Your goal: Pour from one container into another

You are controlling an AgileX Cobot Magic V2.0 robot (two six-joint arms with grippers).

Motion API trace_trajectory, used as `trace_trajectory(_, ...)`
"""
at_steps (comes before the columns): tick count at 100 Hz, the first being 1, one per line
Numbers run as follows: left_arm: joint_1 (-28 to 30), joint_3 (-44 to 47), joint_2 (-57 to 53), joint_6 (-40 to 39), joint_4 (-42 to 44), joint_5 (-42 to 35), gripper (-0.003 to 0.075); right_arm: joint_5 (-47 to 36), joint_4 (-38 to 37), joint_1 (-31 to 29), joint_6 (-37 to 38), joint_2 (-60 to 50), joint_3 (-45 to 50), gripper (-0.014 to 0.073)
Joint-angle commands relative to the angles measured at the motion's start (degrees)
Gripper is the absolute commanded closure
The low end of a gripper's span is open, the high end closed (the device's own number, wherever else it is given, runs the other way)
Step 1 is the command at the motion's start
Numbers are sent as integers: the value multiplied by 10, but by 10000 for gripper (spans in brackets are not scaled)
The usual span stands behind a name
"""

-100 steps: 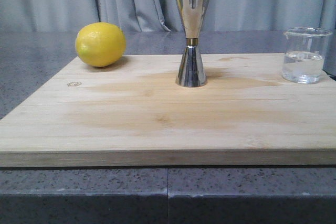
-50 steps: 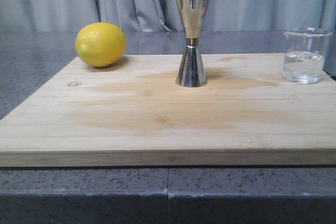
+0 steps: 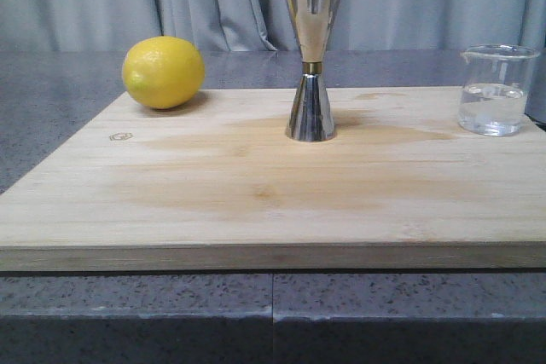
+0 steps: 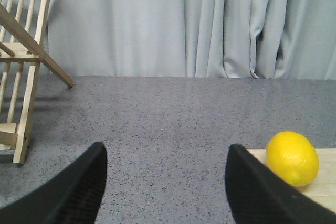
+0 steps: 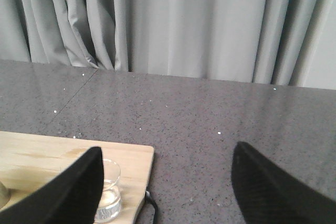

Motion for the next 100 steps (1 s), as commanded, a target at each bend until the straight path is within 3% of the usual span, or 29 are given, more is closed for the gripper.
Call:
trace_trajectory(1,0,-21,9,-6,-8,-44,289,-29,-3,-4,-2,9,-19,124)
trace_trajectory(15,0,-27,20,-6,-8,-19,283,-22,-4,-4,-2,9,-19,118)
trace_trajectory(23,0,-40,31,-2,-8,3,241,-22,-6,-4,-2,9,-19,82)
trace_trajectory(42,0,-105,85,40,-40,112,190,-11,-6,-4,-2,9,-20,8)
trace_trajectory(63,0,-168,175,234,-225,211,206,24,-6,-4,-2,9,-20,8)
trace_trajectory(100,0,-175,366,624,-579,267,219,51,19,-4,-2,9,-23,8)
